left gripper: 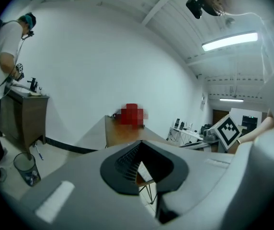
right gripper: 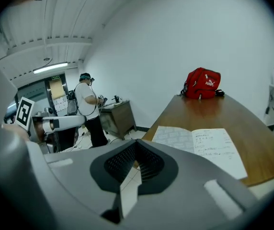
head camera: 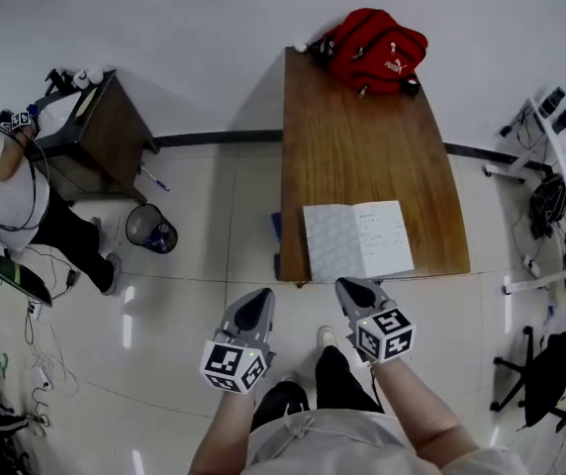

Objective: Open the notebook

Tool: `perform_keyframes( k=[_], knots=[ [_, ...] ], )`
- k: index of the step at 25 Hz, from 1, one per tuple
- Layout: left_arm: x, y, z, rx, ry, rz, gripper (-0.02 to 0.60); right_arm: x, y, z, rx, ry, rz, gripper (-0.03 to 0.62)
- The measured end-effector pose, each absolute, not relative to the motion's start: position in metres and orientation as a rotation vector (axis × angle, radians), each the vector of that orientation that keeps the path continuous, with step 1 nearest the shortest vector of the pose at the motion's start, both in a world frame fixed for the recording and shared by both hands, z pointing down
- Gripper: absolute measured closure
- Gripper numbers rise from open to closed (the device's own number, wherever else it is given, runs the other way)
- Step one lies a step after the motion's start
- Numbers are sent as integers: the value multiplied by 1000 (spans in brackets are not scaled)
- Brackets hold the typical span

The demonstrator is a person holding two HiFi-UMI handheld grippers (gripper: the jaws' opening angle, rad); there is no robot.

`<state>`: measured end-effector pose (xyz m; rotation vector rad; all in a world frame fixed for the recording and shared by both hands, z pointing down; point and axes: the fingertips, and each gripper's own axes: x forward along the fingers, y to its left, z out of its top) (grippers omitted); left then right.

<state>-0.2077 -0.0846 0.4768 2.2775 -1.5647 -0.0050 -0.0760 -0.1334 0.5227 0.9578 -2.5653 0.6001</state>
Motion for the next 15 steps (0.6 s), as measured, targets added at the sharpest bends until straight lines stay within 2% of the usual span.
perform_keyframes(
  k=[9, 15],
  knots=[
    [-162, -39, 416, 2439, -1508, -91, 577, -3, -67, 435, 1286, -2639, 551, 588],
    [-126, -2, 372, 2533, -1520, -113, 577, 32, -19, 396, 1300, -2670, 328, 588]
  ],
)
